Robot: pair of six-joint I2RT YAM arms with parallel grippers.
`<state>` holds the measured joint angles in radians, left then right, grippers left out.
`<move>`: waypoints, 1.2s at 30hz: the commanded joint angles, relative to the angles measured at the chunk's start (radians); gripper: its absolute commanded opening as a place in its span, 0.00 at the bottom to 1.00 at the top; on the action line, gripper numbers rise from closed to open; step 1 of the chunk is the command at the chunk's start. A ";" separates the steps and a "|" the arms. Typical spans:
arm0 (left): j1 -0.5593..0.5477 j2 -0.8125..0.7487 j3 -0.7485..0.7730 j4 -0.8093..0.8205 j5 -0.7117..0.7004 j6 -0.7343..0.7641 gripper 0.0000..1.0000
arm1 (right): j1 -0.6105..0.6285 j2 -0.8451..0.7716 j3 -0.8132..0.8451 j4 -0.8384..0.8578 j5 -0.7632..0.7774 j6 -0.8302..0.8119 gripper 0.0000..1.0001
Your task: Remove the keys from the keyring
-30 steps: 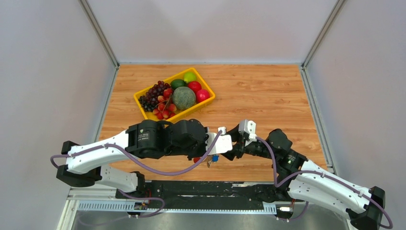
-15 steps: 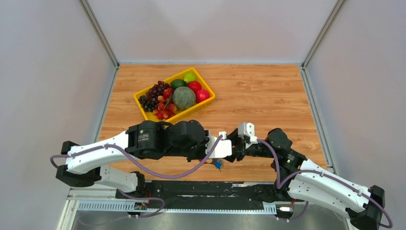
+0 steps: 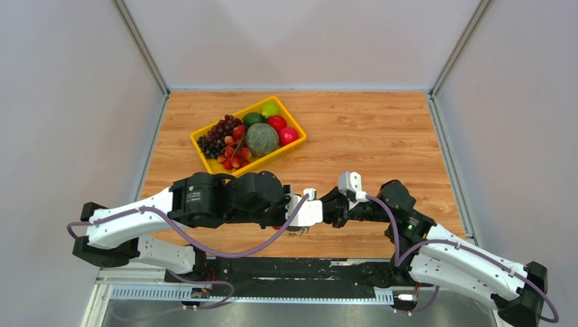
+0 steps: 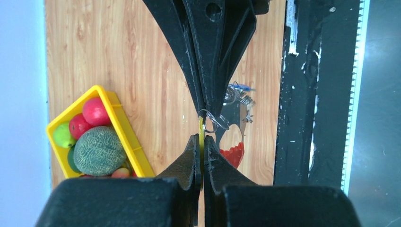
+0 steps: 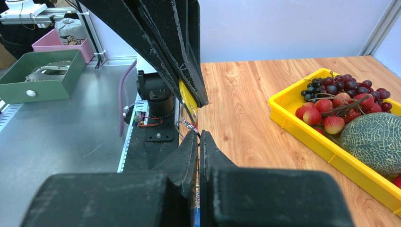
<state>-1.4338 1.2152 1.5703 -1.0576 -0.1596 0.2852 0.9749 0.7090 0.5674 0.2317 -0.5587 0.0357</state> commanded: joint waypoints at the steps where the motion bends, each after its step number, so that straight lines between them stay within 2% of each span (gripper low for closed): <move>1: -0.008 -0.037 -0.004 0.058 -0.060 0.043 0.00 | 0.006 -0.021 0.020 -0.015 0.028 0.019 0.00; 4: -0.010 -0.038 -0.015 0.052 -0.095 0.053 0.00 | 0.005 -0.040 0.011 -0.019 0.075 0.032 0.00; 8: -0.011 -0.044 -0.033 0.060 -0.139 0.067 0.00 | 0.005 -0.032 0.039 -0.098 0.227 0.099 0.00; 14: -0.013 -0.049 -0.051 0.066 -0.168 0.070 0.00 | 0.005 -0.002 0.090 -0.169 0.240 0.115 0.00; 28: -0.013 0.002 -0.033 0.132 -0.214 0.013 0.00 | 0.023 0.143 0.168 -0.193 0.081 0.090 0.00; 36: -0.002 0.006 -0.048 0.150 -0.275 -0.048 0.00 | 0.065 0.099 0.130 -0.139 -0.004 0.041 0.00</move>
<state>-1.4406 1.2266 1.5005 -1.0283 -0.3649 0.2878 1.0000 0.8425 0.7017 0.0483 -0.4408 0.1024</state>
